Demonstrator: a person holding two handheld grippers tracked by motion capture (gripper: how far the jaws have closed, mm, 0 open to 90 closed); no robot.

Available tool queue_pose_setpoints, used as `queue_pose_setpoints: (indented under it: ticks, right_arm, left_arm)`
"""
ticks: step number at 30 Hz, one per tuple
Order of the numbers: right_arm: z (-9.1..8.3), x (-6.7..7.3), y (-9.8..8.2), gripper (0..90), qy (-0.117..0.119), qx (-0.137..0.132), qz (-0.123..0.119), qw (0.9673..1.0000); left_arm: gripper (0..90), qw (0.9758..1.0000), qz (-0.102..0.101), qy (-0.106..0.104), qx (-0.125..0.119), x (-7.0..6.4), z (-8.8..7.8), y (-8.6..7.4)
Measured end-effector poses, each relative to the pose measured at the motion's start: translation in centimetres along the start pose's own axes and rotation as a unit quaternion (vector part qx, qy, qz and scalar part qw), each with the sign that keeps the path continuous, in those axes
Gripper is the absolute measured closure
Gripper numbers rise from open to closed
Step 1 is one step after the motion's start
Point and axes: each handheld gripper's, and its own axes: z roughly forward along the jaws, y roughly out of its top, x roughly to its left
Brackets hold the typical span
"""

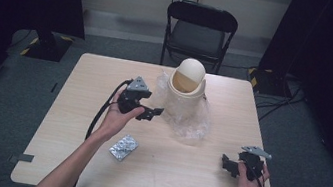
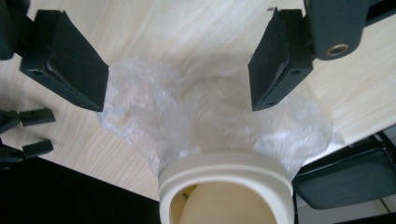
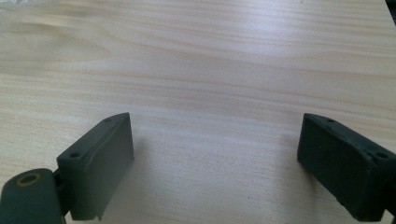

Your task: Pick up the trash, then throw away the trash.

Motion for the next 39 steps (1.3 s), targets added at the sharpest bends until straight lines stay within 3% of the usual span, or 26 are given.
queue_pose_setpoints:
  ticks: [1,2,4,6,9,15,20,21,22,23,24,27,29,31,39]
  right_arm:
    - [0.0,0.0,0.0,9.8,0.0,0.0,0.0,1.0]
    - [0.0,0.0,0.0,9.8,0.0,0.0,0.0,1.0]
    - [0.0,0.0,0.0,9.8,0.0,0.0,-0.001,1.0]
    - [0.0,0.0,0.0,9.8,0.0,0.0,0.0,1.0]
    - [0.0,0.0,0.0,9.7,0.0,0.0,-0.001,1.0]
    - [0.0,0.0,0.0,9.7,0.001,0.0,-0.001,1.0]
    - [0.0,0.0,0.0,9.7,0.001,0.0,0.0,1.0]
    - [0.0,0.0,0.0,9.7,0.001,0.0,0.0,1.0]
    - [0.0,0.0,0.0,9.6,0.0,0.0,0.0,1.0]
    - [0.0,0.0,0.0,9.6,0.001,0.0,0.0,1.0]
    - [0.0,0.0,0.0,9.6,0.0,0.0,0.0,1.0]
    - [0.0,0.0,0.0,9.6,0.0,0.0,0.0,1.0]
    - [0.0,0.0,0.0,9.5,0.0,0.0,-0.001,1.0]
    - [0.0,0.0,0.0,9.5,0.0,0.0,-0.001,1.0]
    - [0.0,0.0,0.0,9.5,0.0,0.0,-0.001,1.0]
  left_arm:
    - [15.9,1.0,0.0,0.0,0.0,0.0,0.0,0.0]
    - [15.9,0.9997,-0.015,0.003,-0.017,-0.2,-0.8,-0.9]
    - [15.9,0.9996,-0.023,-0.003,-0.017,-0.4,-1.4,-1.7]
    - [16.1,0.9999,-0.003,0.017,-0.001,-0.6,-2.0,-2.3]
    - [16.2,0.9997,-0.017,0.016,-0.002,-0.5,-3.1,-3.4]
    - [16.2,0.9993,-0.021,0.026,0.014,-0.5,-4.3,-5.4]
    - [16.6,0.9982,-0.038,0.04,0.024,-0.4,-6.2,-8.7]
    - [16.7,0.9982,-0.038,0.04,0.024,-0.4,-6.2,-8.7]
    - [17.6,0.9976,-0.045,0.047,0.024,-0.5,-6.9,-10.1]
    - [18.1,0.9976,-0.045,0.047,0.024,-0.5,-6.9,-10.1]
    - [17.9,0.9968,-0.063,0.044,0.024,-0.5,-7.3,-11.4]
    - [17.9,0.9963,-0.073,0.04,0.024,-0.8,-7.5,-12.6]
    - [18.1,0.9957,-0.069,0.04,0.046,-1.2,-7.5,-13.9]
    - [19.9,0.9947,-0.082,0.035,0.051,-1.5,-7.2,-14.5]
    - [20.5,0.9938,-0.063,0.041,0.082,-3.0,-5.7,-15.4]
